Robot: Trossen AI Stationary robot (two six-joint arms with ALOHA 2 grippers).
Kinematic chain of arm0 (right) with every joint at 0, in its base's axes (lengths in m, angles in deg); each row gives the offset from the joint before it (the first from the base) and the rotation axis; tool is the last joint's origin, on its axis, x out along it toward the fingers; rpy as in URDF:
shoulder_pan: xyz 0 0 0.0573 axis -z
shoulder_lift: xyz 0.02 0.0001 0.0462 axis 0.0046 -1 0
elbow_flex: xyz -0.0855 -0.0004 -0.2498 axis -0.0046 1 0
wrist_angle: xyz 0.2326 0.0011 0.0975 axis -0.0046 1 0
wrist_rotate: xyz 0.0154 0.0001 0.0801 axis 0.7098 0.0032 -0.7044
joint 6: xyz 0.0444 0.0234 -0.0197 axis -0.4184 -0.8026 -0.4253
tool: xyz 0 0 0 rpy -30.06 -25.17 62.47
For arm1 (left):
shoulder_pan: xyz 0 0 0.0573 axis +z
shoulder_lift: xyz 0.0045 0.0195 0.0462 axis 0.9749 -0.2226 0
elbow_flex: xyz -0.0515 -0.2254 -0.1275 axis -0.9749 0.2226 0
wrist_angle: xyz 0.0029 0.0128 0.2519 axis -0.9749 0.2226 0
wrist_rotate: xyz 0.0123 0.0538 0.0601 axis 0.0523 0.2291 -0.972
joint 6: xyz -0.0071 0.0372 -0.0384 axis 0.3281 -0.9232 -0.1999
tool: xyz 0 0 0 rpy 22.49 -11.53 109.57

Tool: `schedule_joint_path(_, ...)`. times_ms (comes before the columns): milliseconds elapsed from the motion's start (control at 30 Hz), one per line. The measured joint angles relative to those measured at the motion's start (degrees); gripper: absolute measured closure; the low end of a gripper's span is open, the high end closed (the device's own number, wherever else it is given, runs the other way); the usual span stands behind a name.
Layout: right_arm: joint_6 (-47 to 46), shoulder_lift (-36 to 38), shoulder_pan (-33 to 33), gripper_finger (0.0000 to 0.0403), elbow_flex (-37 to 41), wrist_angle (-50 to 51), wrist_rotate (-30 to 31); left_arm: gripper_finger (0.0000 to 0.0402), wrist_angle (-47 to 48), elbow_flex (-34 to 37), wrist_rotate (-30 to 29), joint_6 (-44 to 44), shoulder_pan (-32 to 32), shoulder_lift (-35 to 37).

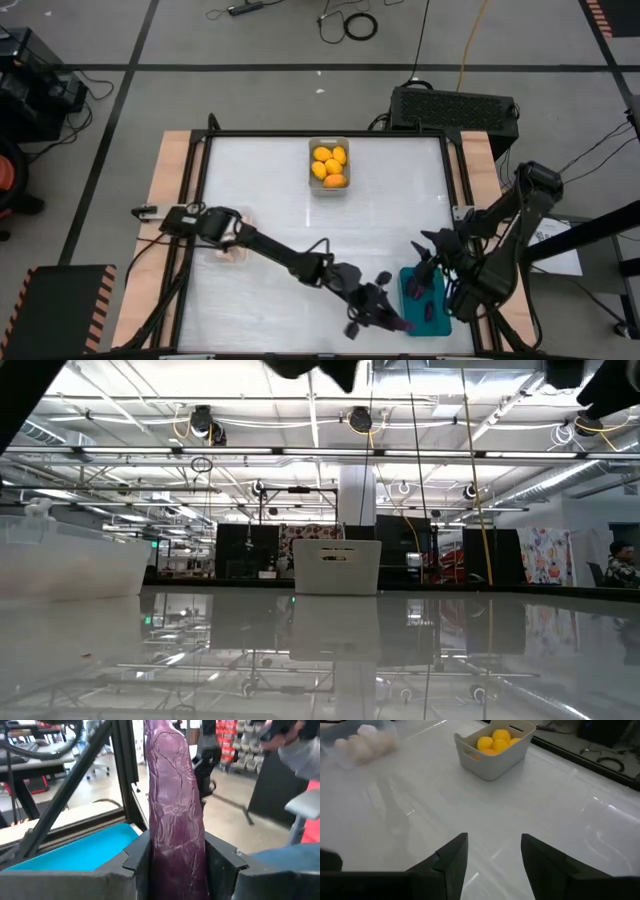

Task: Sort produce into baskets
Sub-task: Put the eggplant into the blue bin

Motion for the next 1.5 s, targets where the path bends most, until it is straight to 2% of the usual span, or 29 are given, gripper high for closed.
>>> schedule_joint_path(267,7.84,6.66,3.45,0.0227,0.02,-0.23,4.51,0.0259,3.87,-14.16,0.01,-11.58,1.74,-9.20)
schedule_joint_path(433,12.86,10.61,6.45,0.0227,0.02,-0.18,6.20,0.0259,3.12,-18.92,0.09,-16.55,4.73,-10.43)
schedule_joint_path(600,17.94,12.92,9.29,0.0227,0.02,-0.18,6.22,0.0259,3.13,-19.58,0.60,-16.32,7.45,-10.80)
schedule_joint_path(867,23.22,15.09,14.43,0.0227,0.02,-0.13,6.25,0.0259,-0.96,-19.82,6.51,-17.45,8.49,-12.38)
schedule_joint_path(1000,25.52,15.27,16.57,0.0227,0.04,-0.16,6.70,0.0259,-2.36,-19.74,6.57,-21.17,8.37,-13.50)
schedule_joint_path(1200,27.10,15.27,18.30,0.0227,0.04,-0.16,7.21,0.0259,0.45,-19.71,6.29,-22.38,8.36,-14.12)
schedule_joint_path(1300,27.71,15.24,18.92,0.0227,0.04,-0.18,7.23,0.0257,0.54,-19.71,2.85,-22.35,8.34,-14.09)
schedule_joint_path(1500,28.68,15.24,20.04,0.0227,0.04,-0.16,7.27,0.0216,1.77,-19.71,1.85,-22.38,8.32,-14.09)
